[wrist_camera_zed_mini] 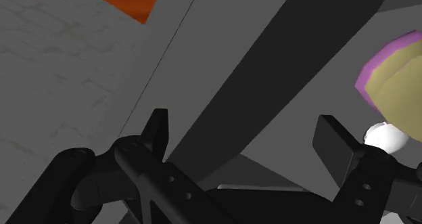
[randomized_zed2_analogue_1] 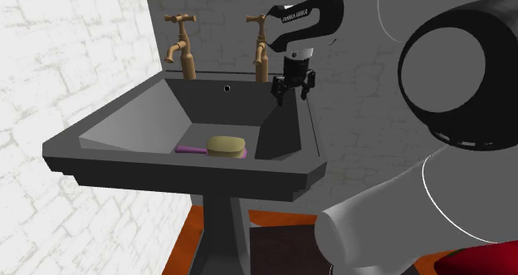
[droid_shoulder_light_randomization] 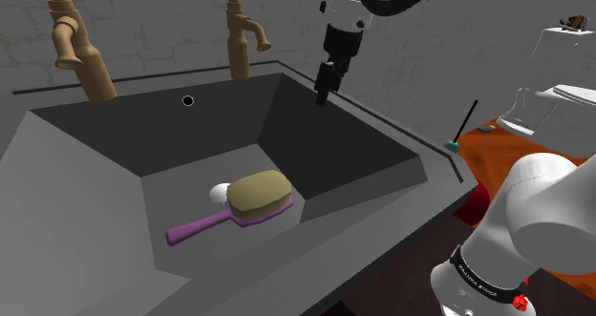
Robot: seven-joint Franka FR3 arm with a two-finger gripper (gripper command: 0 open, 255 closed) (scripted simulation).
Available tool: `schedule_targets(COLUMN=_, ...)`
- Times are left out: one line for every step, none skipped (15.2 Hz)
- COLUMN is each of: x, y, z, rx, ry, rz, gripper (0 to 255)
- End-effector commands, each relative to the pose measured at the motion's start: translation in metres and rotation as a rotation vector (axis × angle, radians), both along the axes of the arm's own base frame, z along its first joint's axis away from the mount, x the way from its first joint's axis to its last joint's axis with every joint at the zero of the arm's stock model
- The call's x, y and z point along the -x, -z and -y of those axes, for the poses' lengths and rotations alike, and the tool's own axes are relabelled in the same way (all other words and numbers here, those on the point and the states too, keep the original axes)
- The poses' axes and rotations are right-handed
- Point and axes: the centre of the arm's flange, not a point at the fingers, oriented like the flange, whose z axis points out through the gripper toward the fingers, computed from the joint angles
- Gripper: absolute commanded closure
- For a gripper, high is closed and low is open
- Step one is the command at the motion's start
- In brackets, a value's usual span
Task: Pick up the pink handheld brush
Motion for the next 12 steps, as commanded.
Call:
schedule_targets(x=-0.010, y=0.010, z=-0.024, rx=-0.001, ry=-0.078, rz=-0.003, gripper=0)
schedule_targets(x=-0.014, y=0.014, z=-0.035, rx=-0.001, ry=-0.116, rz=-0.004, gripper=0)
schedule_targets(x=-0.019, y=0.019, z=-0.045, rx=-0.001, ry=-0.153, rz=-0.006, gripper=0)
schedule_targets(x=-0.022, y=0.024, z=-0.057, rx=-0.001, ry=-0.191, rz=-0.007, gripper=0)
schedule_targets(x=-0.025, y=0.028, z=-0.068, rx=-0.001, ry=-0.228, rz=-0.009, gripper=0)
schedule_targets(x=-0.028, y=0.033, z=-0.079, rx=-0.002, ry=-0.266, rz=-0.010, gripper=0)
schedule_targets(x=-0.030, y=0.038, z=-0.091, rx=-0.002, ry=-0.303, rz=-0.012, gripper=0)
schedule_targets(x=-0.032, y=0.042, z=-0.102, rx=-0.002, ry=-0.341, rz=-0.013, gripper=0)
schedule_targets(x=-0.034, y=0.047, z=-0.114, rx=-0.002, ry=-0.378, rz=-0.015, gripper=0)
schedule_targets(x=-0.035, y=0.052, z=-0.125, rx=-0.002, ry=-0.416, rz=-0.016, gripper=0)
schedule_targets(x=-0.035, y=0.056, z=-0.137, rx=-0.002, ry=-0.453, rz=-0.018, gripper=0)
schedule_targets(x=-0.035, y=0.061, z=-0.149, rx=-0.003, ry=-0.491, rz=-0.019, gripper=0)
